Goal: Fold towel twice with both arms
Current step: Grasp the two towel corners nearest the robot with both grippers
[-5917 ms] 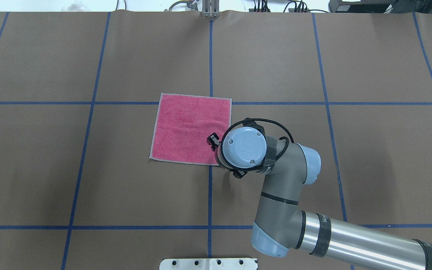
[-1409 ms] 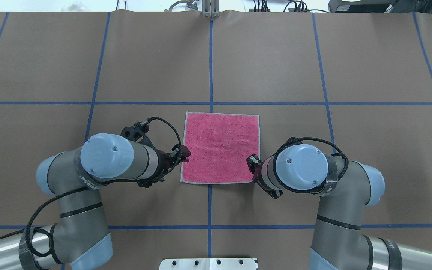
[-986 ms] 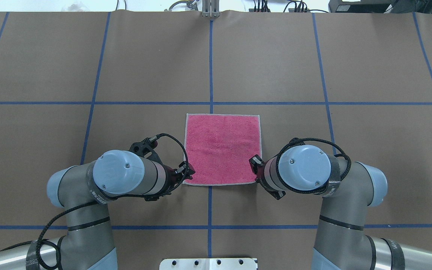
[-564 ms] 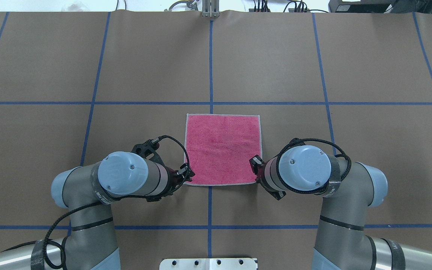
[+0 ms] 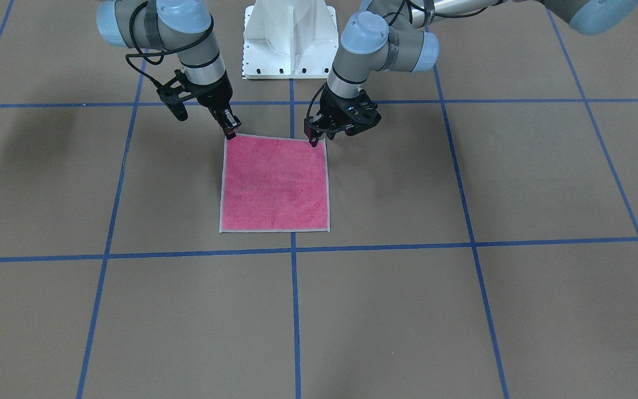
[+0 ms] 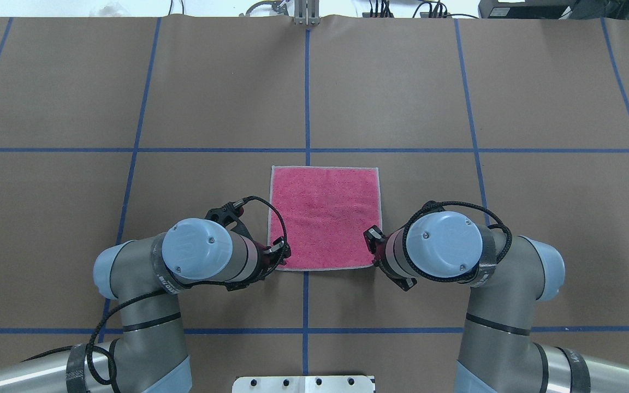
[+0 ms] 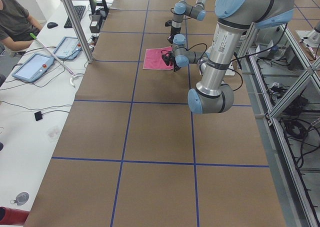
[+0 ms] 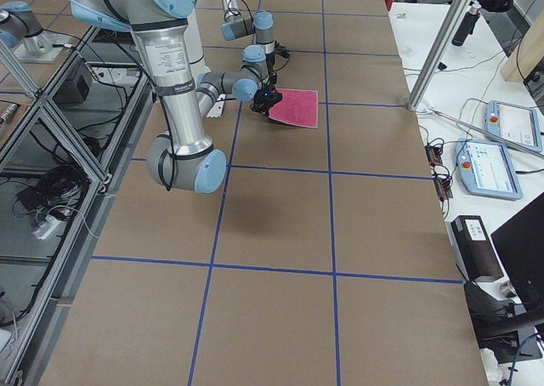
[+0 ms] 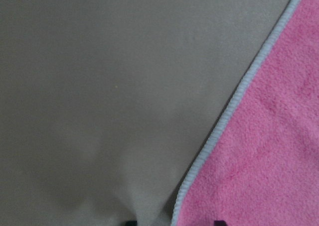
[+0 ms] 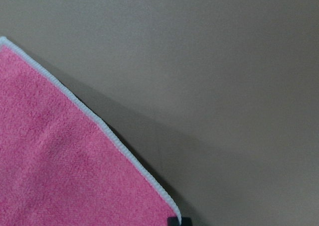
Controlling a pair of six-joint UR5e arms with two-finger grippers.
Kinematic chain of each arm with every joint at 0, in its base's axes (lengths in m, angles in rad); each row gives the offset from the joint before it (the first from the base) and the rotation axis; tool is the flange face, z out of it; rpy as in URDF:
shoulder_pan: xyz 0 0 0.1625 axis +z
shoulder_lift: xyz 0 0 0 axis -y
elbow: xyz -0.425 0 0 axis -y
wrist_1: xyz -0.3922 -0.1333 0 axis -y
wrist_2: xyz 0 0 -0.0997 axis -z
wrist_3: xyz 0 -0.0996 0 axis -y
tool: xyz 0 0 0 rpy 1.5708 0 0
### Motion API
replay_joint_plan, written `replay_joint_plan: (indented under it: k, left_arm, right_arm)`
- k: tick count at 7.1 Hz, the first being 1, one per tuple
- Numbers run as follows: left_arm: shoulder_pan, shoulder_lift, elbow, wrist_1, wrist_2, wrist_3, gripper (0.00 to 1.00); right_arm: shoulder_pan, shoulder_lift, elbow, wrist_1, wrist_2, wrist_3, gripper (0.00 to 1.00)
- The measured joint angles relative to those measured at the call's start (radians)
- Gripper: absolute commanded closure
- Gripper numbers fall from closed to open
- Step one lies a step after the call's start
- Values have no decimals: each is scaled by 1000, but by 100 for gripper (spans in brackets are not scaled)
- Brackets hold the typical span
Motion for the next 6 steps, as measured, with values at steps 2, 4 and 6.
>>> replay_joint_plan:
  k: [2, 4, 6]
  left_arm:
    - [-2, -2, -3, 0, 0, 0, 100]
    - [-8, 0, -27, 2, -1, 0, 100]
    - [-11, -1, -51, 4, -2, 0, 100]
  right_arm:
    - [0, -1, 0, 0, 0, 0, 100]
    - [1, -2, 1, 0, 0, 1, 100]
    - [4, 0, 0, 0, 0, 2, 100]
